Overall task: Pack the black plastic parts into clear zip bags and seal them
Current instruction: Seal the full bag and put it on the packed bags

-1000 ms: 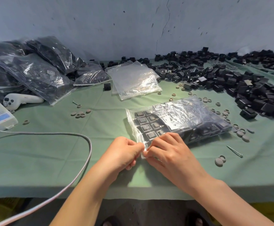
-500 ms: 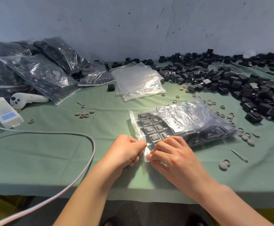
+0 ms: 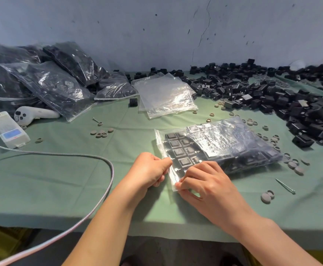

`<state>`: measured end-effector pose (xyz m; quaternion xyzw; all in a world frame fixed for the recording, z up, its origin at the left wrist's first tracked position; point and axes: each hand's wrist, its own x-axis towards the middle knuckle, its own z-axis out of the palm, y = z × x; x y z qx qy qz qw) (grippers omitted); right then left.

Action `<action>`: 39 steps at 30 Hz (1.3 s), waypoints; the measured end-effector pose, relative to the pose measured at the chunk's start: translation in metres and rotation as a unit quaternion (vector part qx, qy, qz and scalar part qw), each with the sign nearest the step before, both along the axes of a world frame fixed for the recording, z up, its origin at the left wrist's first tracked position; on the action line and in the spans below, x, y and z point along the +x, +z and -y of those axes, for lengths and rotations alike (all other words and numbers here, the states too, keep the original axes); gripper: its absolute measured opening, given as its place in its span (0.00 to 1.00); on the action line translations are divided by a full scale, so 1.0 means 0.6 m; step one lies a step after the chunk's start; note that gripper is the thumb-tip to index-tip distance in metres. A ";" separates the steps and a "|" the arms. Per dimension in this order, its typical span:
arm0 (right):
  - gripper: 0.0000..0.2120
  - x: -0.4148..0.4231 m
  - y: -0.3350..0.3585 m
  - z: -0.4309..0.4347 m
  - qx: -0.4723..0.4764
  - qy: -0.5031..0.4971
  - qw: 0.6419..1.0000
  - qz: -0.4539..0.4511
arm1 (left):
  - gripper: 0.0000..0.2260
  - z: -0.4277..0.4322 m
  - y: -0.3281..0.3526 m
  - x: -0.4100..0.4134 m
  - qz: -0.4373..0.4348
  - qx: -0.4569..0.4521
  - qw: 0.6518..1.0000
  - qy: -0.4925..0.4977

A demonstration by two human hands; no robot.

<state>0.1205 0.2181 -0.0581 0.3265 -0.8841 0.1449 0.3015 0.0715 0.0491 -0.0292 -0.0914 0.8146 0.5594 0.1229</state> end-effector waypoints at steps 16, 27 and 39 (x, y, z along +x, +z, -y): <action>0.05 -0.024 0.000 0.002 0.013 0.013 1.000 -0.006 | 0.18 0.016 -0.012 -0.007 -0.033 -0.026 0.998 -0.049; 0.09 -0.029 -0.005 0.007 -0.043 0.023 0.999 -0.008 | 0.17 0.011 -0.006 -0.021 -0.031 -0.027 0.999 -0.015; 0.08 -0.033 -0.008 0.010 -0.051 0.035 0.998 -0.002 | 0.19 0.007 -0.008 -0.047 -0.040 0.012 0.999 0.020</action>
